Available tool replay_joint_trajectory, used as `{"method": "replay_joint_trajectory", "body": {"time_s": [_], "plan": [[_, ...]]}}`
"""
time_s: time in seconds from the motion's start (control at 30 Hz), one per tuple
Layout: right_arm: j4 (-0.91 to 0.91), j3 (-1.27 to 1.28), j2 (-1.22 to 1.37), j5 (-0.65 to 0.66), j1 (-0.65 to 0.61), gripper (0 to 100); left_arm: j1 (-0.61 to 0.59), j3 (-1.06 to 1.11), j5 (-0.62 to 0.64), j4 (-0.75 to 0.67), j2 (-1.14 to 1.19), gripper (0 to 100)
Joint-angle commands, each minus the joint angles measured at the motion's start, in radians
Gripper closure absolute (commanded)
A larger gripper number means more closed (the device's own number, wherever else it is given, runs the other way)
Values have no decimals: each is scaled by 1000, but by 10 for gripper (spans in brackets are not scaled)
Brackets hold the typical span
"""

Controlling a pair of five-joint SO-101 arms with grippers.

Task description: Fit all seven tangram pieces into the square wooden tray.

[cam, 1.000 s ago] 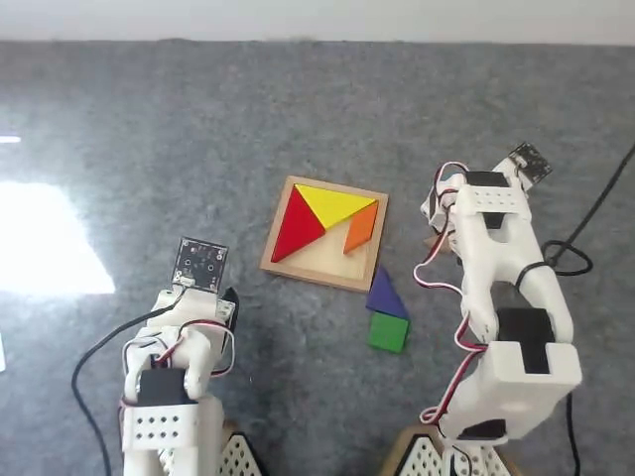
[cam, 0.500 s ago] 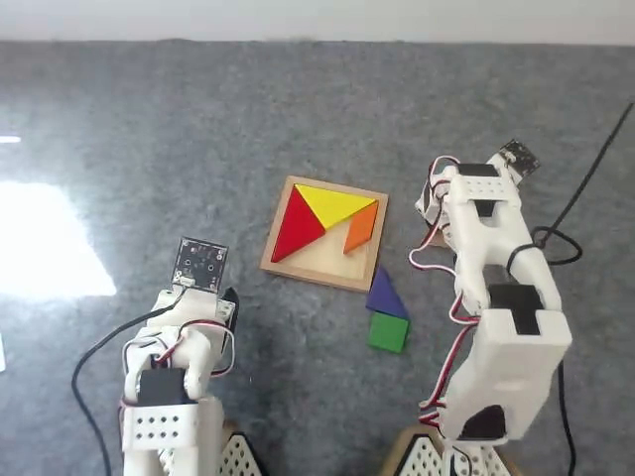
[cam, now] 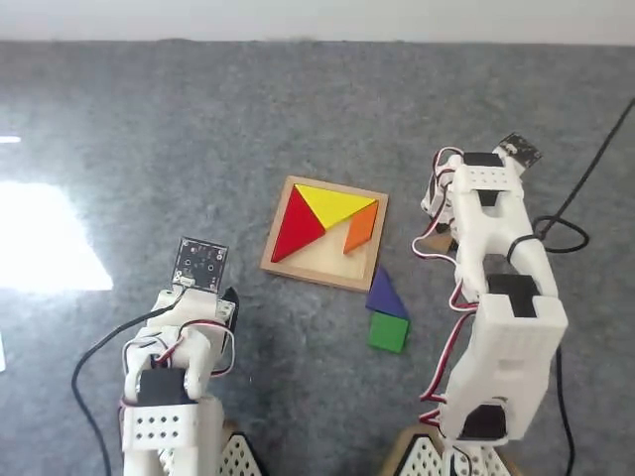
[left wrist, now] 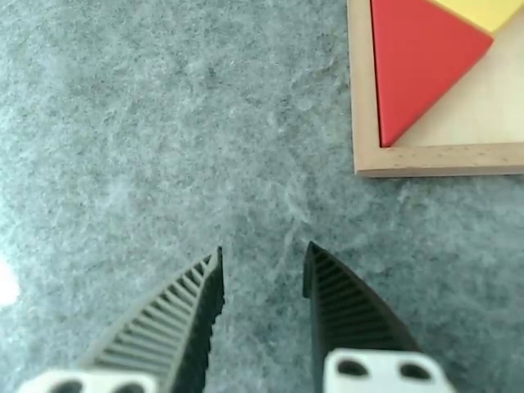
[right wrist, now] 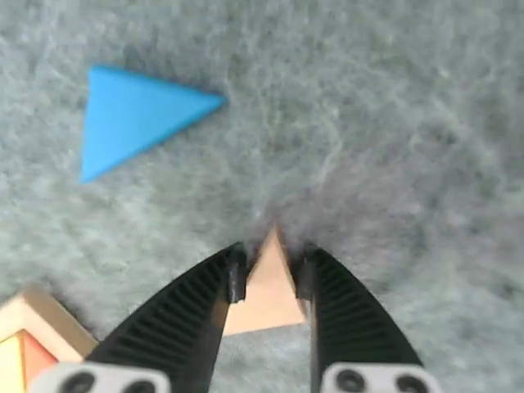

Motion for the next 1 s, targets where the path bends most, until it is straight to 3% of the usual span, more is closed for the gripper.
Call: {"method": "replay_joint_trajectory", "body": {"time_s": [0.0, 0.13, 0.3, 0.5, 0.77, 0.87, 0.97], "plan": [[59, -44, -38, 17, -5, 909, -6, -8, -12, 0, -15, 848], [71, 9, -84, 31, -64, 909, -6, -8, -12, 0, -15, 848], [22, 133, -196, 172, -162, 909, -6, -8, -12, 0, -15, 848], [27, 250, -329, 482, -206, 908, -6, -8, -12, 0, -15, 848], [64, 239, -414, 996, -74, 908, -6, -8, -12, 0, -15, 848], [93, 219, -418, 1033, -39, 909, -6, -8, -12, 0, -15, 848], [125, 241, -418, 985, -99, 908, -6, -8, -12, 0, -15, 848]]}}
